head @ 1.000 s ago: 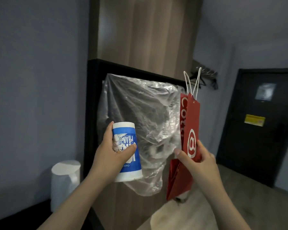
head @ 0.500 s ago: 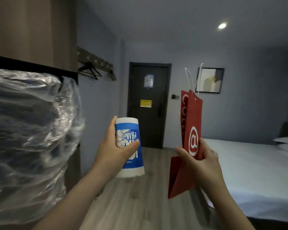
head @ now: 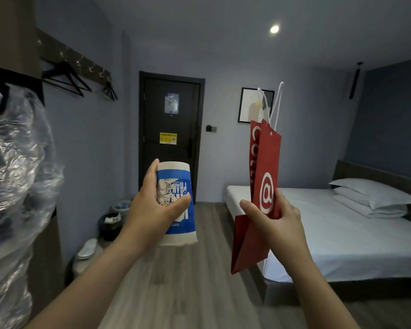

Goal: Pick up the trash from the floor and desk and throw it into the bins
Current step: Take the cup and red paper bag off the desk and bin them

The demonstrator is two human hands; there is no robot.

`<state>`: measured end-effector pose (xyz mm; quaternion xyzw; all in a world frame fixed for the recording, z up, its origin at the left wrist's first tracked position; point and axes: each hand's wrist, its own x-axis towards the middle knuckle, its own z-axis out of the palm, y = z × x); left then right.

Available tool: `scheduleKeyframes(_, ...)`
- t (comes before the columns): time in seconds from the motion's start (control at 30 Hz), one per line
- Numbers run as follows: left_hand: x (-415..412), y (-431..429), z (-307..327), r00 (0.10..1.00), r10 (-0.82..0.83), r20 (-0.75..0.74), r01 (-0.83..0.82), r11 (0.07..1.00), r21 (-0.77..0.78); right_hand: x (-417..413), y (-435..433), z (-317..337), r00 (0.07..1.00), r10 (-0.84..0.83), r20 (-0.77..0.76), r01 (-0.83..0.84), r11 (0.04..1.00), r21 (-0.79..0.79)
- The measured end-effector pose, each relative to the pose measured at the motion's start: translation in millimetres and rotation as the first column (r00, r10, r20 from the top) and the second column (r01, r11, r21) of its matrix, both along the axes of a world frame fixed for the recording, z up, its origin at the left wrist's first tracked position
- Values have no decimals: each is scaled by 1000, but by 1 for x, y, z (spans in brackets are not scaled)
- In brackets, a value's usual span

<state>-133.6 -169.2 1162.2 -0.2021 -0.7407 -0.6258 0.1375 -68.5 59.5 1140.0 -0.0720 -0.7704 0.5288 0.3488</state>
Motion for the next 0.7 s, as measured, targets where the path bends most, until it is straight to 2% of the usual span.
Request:
scheduleKeyframes(0.37,-141,-124,-14,988,150,41,-149,988,-30,-163,-108,-10,992,116,51,-115,993,-20)
scheduleKeyframes(0.47,-176,-145,-26,978,196,78,-193,980,-51,-205,-124,-15,986,124,114,-124,992,-8)
scheduleKeyframes(0.7,-280,-169,-46,932,351,95,-335,931,-146,-319,-141,-33,971,198,132,-194,980,-37)
